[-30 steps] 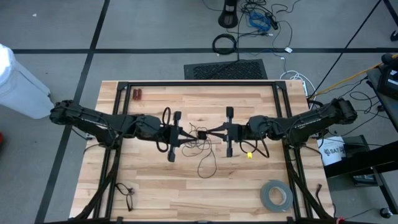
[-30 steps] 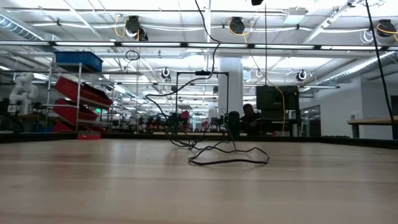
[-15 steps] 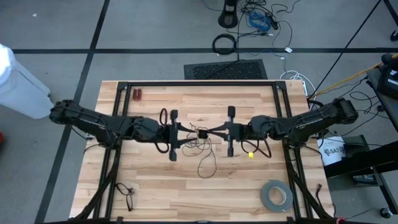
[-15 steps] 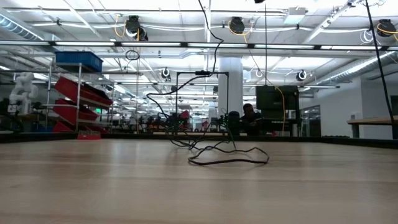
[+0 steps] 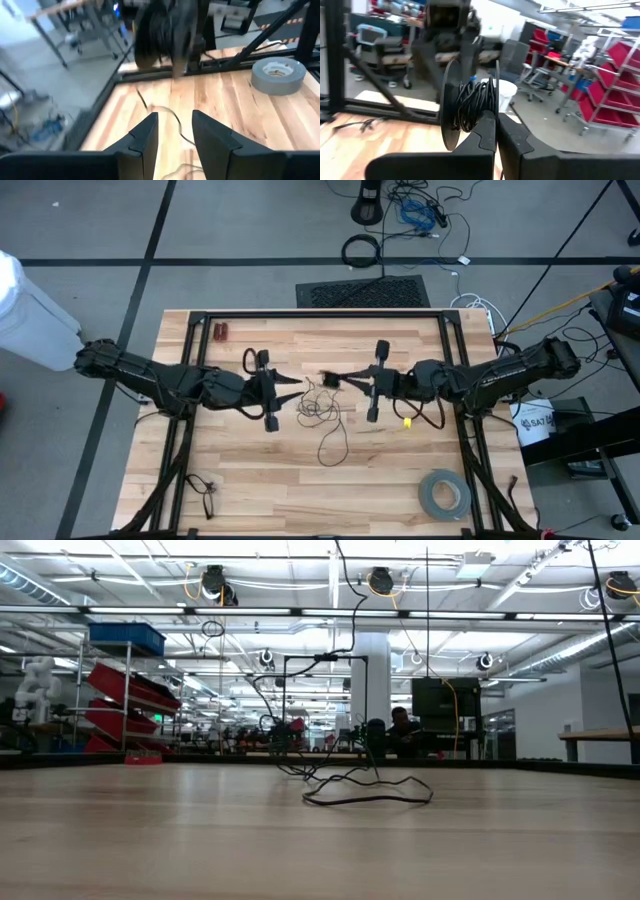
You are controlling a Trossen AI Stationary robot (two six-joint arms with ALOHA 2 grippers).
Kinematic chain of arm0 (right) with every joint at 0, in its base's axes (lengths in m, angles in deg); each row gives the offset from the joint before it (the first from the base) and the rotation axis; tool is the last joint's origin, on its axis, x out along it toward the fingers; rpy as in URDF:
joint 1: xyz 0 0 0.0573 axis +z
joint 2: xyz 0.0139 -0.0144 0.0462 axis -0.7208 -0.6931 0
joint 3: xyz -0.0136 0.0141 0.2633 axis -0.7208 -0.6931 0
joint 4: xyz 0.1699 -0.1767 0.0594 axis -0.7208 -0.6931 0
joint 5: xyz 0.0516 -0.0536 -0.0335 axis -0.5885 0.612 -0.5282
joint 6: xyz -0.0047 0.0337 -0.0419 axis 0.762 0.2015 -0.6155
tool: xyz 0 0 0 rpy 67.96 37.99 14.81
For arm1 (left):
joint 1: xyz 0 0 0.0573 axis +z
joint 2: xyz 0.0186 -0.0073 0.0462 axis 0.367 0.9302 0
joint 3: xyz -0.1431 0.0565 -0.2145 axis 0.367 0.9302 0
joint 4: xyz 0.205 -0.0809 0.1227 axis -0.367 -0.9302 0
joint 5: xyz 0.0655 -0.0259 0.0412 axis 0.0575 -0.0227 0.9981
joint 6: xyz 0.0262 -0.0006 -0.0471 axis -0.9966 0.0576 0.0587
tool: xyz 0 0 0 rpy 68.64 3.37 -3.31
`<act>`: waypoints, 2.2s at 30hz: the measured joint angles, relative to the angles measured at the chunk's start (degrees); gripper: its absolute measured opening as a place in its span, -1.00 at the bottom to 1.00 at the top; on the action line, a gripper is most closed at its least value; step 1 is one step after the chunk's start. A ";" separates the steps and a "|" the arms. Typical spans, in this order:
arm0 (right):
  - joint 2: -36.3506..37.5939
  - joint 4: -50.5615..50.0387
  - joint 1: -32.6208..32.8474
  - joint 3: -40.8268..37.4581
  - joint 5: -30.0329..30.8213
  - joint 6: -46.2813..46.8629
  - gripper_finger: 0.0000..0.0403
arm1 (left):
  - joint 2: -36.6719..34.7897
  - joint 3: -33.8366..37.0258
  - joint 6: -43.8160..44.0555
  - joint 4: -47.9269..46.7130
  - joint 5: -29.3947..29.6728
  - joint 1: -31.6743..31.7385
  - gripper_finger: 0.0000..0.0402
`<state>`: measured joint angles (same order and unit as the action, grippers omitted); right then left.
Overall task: Coil cords
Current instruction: Uncoil the black wire from the spool
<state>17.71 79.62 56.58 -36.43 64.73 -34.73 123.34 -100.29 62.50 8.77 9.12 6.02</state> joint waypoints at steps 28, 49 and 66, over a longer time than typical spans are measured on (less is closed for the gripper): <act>4.40 -2.27 -0.11 0.02 -0.15 0.43 -1.00 | 36.91 5.65 -4.80 71.91 7.58 1.71 0.21; 4.40 0.02 -0.13 0.04 -0.28 -1.99 -1.00 | 41.46 2.65 7.87 71.40 13.39 0.78 0.45; 4.40 -0.94 -0.35 0.04 -0.29 -2.40 -1.00 | 43.00 -1.25 -1.19 66.50 22.47 -0.58 -0.05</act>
<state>22.11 78.68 56.23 -36.38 64.44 -37.13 166.34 -101.55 61.31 75.28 31.59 5.44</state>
